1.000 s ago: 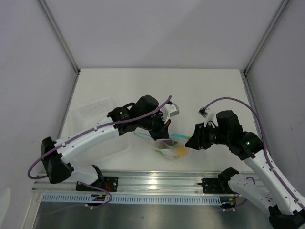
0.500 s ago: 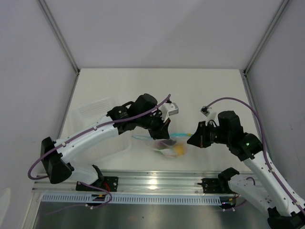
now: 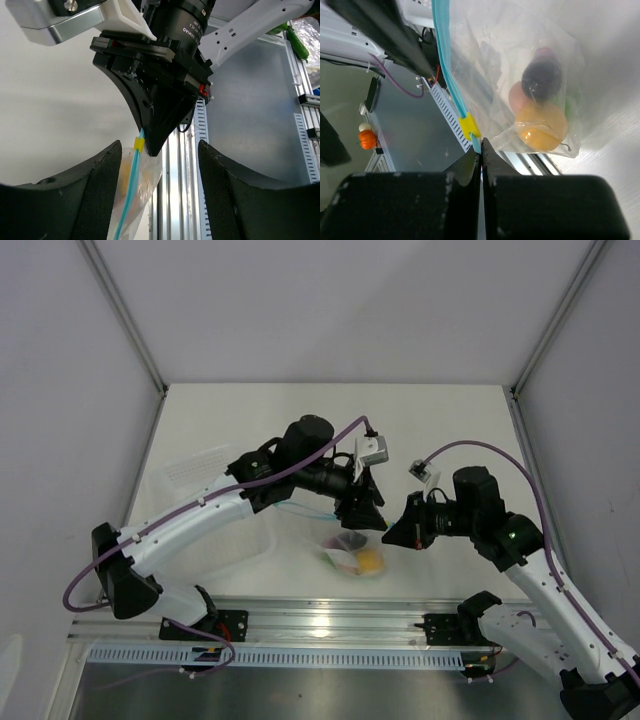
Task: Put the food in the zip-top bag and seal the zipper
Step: Zip the zipper food storage bag at the center of the board.
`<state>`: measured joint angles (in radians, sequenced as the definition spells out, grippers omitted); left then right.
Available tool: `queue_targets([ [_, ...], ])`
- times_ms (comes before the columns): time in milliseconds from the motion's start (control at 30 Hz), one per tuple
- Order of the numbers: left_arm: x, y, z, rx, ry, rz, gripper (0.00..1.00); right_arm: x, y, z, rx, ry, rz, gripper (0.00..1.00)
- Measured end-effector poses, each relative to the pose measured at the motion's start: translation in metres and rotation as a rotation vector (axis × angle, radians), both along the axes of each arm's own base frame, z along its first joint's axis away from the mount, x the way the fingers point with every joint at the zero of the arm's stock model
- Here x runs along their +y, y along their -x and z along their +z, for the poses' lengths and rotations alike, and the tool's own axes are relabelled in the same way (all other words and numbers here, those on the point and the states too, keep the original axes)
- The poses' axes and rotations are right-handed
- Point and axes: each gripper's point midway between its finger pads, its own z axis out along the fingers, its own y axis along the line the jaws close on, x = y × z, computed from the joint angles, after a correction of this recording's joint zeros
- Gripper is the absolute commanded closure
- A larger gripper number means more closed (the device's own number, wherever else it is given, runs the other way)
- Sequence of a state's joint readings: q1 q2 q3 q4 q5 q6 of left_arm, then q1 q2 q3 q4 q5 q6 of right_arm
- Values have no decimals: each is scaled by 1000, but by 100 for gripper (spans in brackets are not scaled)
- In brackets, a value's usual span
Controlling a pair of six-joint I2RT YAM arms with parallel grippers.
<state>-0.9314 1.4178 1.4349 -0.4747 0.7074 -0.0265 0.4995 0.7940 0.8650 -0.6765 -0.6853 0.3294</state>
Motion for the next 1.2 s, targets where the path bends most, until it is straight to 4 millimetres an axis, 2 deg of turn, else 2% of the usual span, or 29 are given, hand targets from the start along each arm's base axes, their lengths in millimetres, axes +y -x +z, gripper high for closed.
queue_targets([
  [233, -15, 5, -17, 30, -16, -57, 33, 2, 5, 2, -1, -17, 39, 100],
  [400, -18, 4, -26, 34, -28, -77, 47, 3, 6, 3, -2, -20, 46, 100],
  [700, -18, 5, -38, 46, -52, -84, 55, 3, 7, 3, -1, -21, 48, 100],
  [800, -19, 4, -42, 55, -62, -86, 63, 3, 7, 3, -1, -21, 48, 100],
  [933, -19, 5, -46, 63, -73, -89, 81, 3, 6, 3, -1, -21, 47, 100],
  [1033, -18, 5, -49, 74, -85, -93, 91, 3, 7, 3, -1, -22, 49, 100],
  [1133, -17, 6, -51, 83, -88, -101, 99, 2, 7, 2, 3, -19, 49, 100],
  [1200, -16, 5, -51, 83, -88, -100, 99, 2, 7, 2, 4, -19, 48, 100],
])
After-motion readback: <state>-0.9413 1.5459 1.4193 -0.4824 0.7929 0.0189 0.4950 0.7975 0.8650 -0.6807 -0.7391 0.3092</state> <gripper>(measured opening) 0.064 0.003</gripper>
